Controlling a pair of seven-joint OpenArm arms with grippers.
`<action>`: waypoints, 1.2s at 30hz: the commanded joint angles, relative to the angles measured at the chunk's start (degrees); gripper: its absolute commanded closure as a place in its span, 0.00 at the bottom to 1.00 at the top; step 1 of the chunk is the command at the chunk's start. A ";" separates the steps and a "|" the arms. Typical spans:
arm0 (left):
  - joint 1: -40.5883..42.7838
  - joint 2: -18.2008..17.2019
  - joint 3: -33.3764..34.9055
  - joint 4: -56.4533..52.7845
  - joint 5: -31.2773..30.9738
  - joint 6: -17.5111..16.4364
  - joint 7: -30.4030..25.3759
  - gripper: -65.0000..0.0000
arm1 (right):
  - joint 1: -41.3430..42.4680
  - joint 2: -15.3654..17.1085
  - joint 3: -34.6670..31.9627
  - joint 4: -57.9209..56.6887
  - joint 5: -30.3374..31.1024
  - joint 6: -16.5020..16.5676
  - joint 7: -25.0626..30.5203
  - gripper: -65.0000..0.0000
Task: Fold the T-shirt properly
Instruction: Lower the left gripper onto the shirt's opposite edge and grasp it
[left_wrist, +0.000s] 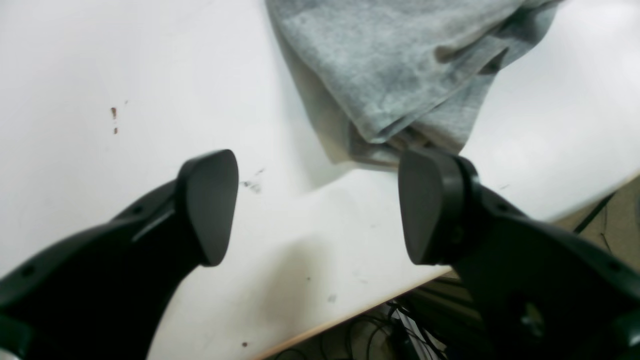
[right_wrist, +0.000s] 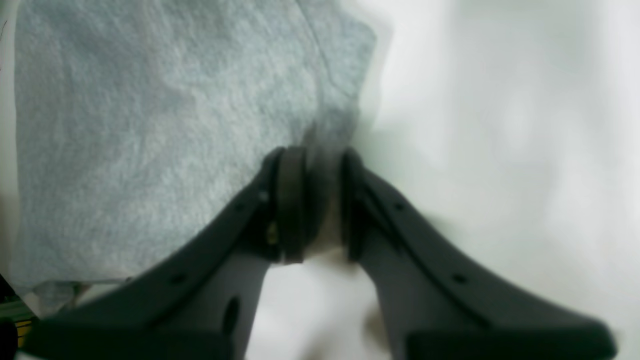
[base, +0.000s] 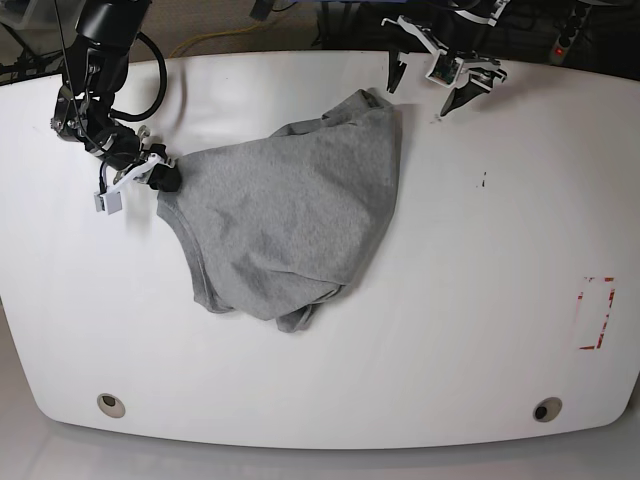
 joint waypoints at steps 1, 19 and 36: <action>-0.82 -0.20 0.85 0.26 -0.07 -0.04 -1.23 0.28 | 0.13 0.77 0.11 0.50 -0.78 -0.26 -1.03 0.84; -8.82 -0.20 8.23 -8.53 0.01 -0.04 5.36 0.28 | 0.13 0.68 0.11 0.50 -0.78 -0.26 -1.03 0.84; -16.12 -0.02 13.33 -17.32 0.10 -0.04 5.27 0.31 | 0.05 0.68 0.11 0.50 -0.69 -0.26 -1.03 0.84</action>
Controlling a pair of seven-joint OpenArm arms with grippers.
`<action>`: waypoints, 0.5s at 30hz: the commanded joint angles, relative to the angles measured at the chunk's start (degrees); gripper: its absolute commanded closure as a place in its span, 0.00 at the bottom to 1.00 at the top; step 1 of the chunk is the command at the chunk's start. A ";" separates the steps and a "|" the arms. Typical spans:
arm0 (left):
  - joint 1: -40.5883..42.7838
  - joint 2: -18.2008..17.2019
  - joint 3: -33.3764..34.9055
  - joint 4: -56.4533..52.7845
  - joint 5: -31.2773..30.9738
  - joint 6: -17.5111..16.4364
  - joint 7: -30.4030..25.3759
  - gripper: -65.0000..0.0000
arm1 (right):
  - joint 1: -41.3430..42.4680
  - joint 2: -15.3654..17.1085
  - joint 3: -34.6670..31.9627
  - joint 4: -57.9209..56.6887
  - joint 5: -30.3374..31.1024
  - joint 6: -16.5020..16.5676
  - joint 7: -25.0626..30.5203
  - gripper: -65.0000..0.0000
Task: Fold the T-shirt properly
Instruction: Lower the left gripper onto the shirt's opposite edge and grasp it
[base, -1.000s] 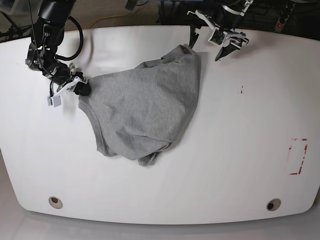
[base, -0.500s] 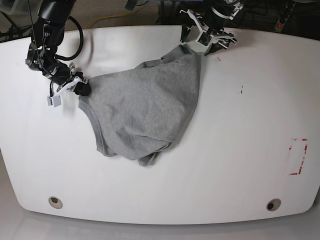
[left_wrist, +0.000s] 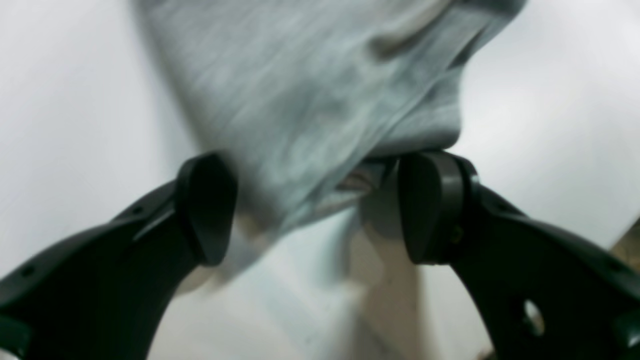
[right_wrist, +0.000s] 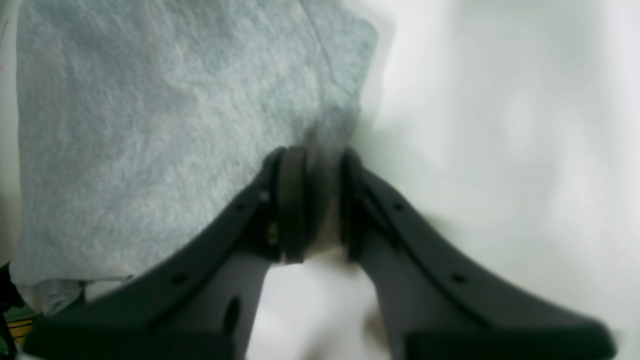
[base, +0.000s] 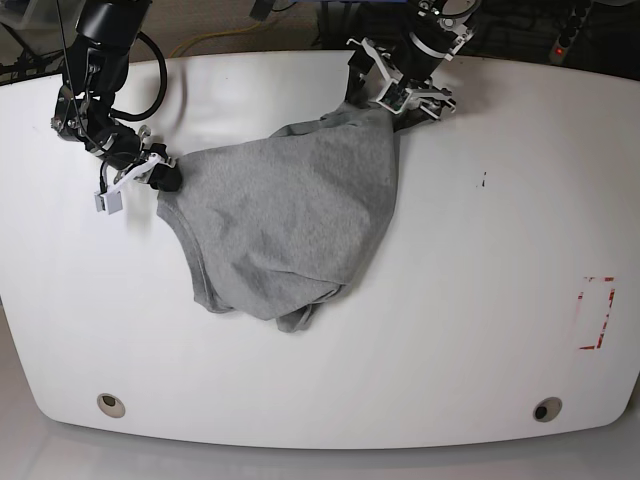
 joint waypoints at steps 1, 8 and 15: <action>0.67 -0.26 0.57 -1.39 1.06 0.12 3.00 0.34 | 0.09 0.61 0.11 0.50 -0.91 -0.26 -1.00 0.84; -0.30 -0.26 0.57 -2.62 1.15 0.12 3.09 0.90 | 0.09 0.70 0.11 0.50 -0.73 -0.26 -1.00 0.84; 0.93 -1.23 -0.31 0.81 1.15 0.21 3.09 1.00 | -1.05 0.79 0.46 6.04 -0.65 -0.34 -1.09 0.84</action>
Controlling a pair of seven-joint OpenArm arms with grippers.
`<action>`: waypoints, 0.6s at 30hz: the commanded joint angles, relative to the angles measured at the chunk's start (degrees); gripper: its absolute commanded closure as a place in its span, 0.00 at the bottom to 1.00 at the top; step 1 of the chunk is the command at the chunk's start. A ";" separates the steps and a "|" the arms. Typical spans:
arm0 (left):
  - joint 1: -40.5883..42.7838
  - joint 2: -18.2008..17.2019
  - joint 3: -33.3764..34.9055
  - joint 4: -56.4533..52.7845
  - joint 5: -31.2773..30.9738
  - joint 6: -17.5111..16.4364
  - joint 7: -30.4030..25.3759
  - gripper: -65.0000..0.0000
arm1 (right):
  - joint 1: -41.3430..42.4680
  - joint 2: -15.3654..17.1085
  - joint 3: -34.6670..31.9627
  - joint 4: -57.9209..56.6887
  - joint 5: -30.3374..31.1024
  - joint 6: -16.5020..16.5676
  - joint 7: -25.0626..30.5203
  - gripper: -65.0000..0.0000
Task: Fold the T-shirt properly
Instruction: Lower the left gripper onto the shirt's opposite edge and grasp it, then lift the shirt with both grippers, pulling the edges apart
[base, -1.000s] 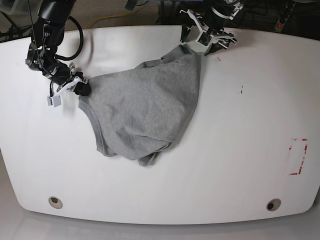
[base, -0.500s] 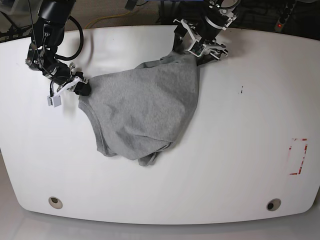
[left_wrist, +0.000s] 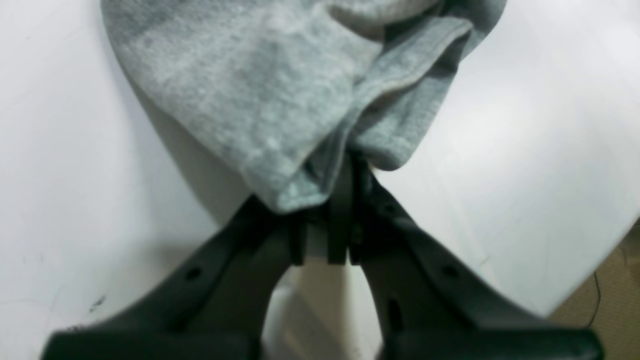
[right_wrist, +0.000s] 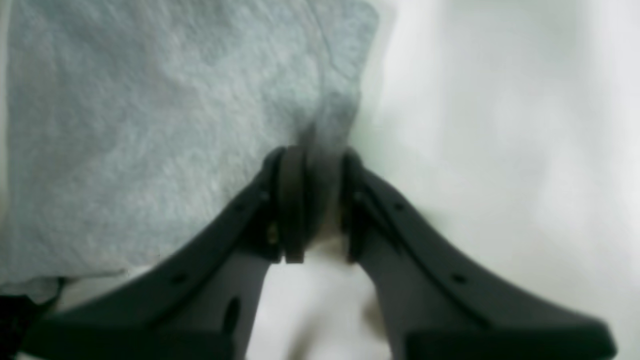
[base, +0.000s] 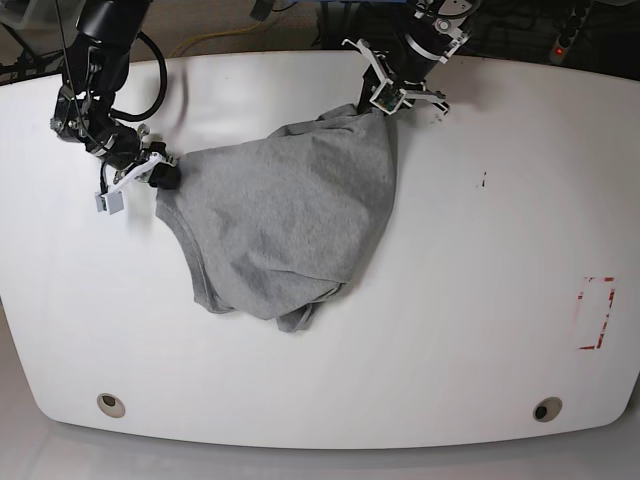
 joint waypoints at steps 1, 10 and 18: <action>2.73 -1.93 -1.65 2.72 0.89 0.71 3.20 1.00 | -0.77 0.96 0.44 4.89 0.54 0.03 0.53 0.84; 8.80 -2.99 -10.18 18.63 0.98 0.71 10.50 1.00 | -3.23 1.05 0.53 16.23 0.18 -0.06 0.70 0.85; 11.79 -6.15 -15.98 19.68 0.63 0.62 10.94 1.00 | -3.41 1.31 0.44 20.19 0.10 0.12 0.53 0.83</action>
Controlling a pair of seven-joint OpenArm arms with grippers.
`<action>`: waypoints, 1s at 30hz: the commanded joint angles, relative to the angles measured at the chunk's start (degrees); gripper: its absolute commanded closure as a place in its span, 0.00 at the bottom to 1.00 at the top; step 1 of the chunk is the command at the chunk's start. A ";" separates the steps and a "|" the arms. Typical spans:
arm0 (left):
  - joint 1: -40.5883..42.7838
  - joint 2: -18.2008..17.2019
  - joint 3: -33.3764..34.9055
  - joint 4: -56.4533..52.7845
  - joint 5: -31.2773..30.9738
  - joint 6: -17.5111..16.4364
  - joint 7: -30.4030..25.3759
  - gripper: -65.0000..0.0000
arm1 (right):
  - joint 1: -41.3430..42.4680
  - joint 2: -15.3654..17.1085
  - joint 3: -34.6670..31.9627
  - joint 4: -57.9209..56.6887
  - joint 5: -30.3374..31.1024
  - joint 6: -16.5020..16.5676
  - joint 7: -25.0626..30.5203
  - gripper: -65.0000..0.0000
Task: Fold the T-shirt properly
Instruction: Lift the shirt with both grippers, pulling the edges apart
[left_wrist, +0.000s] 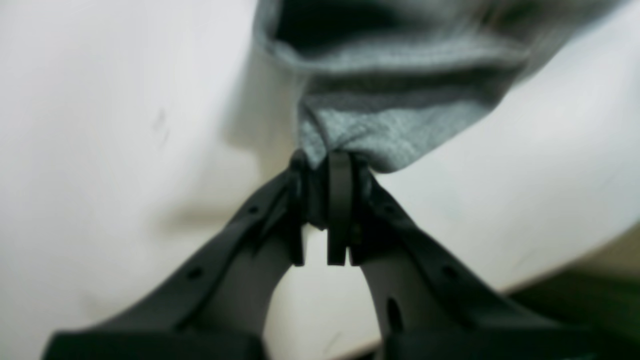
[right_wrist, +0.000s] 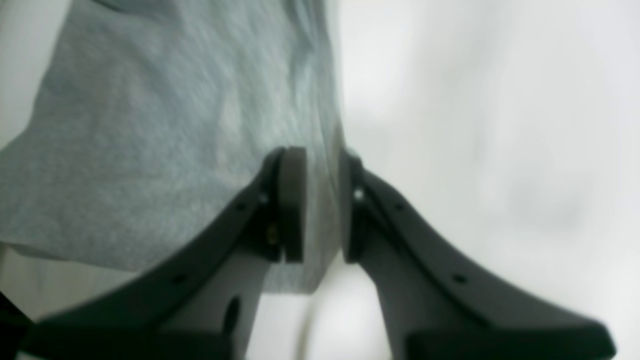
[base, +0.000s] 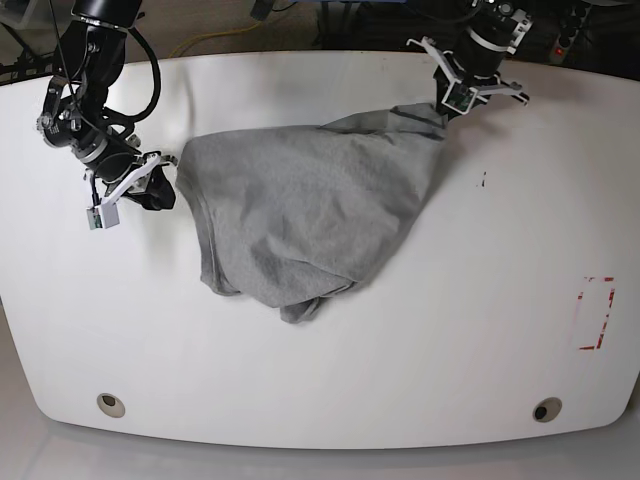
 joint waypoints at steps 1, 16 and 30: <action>0.07 -0.47 0.02 0.97 -0.05 0.31 -1.92 1.00 | 0.06 1.71 0.26 0.91 0.93 0.25 0.88 0.83; -0.19 -0.38 -0.07 0.89 0.04 0.31 -1.74 1.00 | -1.87 -2.42 0.00 -7.62 1.37 0.33 0.70 0.28; -0.28 -0.12 0.11 0.80 0.21 0.31 -1.74 1.00 | -1.43 -6.46 -0.26 -10.69 1.01 0.33 -1.76 0.33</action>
